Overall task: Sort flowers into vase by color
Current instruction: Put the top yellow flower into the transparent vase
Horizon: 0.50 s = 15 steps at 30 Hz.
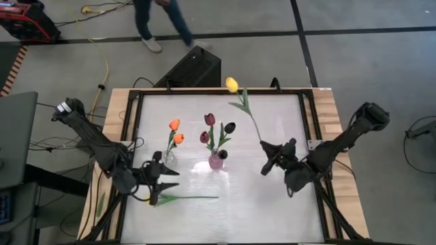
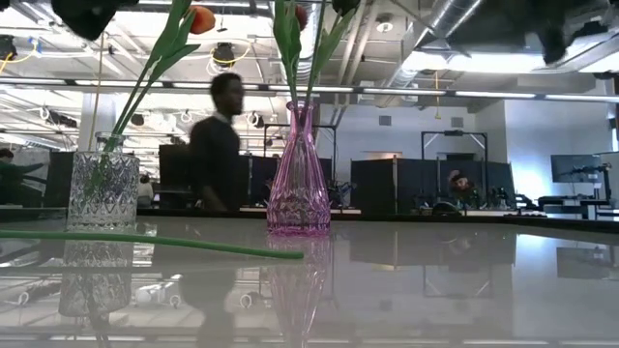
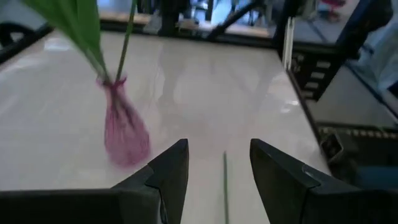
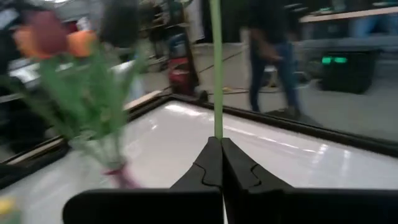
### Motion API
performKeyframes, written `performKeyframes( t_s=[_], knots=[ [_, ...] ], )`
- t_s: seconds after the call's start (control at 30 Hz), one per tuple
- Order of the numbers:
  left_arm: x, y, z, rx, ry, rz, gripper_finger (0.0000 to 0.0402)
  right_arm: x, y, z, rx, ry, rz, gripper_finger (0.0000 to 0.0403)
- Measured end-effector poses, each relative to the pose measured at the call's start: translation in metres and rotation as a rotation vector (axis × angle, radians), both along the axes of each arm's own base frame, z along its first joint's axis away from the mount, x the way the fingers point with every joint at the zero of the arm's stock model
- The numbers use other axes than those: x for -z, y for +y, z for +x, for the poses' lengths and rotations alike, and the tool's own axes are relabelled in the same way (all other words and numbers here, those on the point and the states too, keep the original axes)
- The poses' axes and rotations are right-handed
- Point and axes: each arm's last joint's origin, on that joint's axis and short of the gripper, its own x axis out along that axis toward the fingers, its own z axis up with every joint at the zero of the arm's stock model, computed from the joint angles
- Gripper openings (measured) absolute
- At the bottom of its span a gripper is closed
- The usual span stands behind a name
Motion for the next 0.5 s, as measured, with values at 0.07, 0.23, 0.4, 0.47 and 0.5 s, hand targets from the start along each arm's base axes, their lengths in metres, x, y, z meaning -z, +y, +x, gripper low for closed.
performKeyframes(
  t_s=[0.07,0.23,0.4,0.47,0.5],
  knots=[
    [0.0,-0.005,0.008,-0.013,-0.042,0.008,0.016,-0.013,0.003,0.006,-0.088,0.006,-0.007,0.0017],
    [0.005,-0.016,0.031,0.006,-0.122,0.065,0.016,-0.043,0.014,0.017,-0.369,-0.106,-0.068,0.0017],
    [0.013,-0.019,0.052,0.034,-0.168,0.1,0.016,-0.053,0.021,0.023,-0.627,-0.224,-0.118,0.0017],
    [0.013,-0.019,0.059,0.035,-0.209,0.1,0.016,-0.05,0.021,0.028,-0.696,-0.238,-0.098,0.0017],
    [0.012,-0.019,0.063,0.033,-0.24,0.099,0.016,-0.046,0.022,0.032,-0.722,-0.235,-0.086,0.0017]
  ],
)
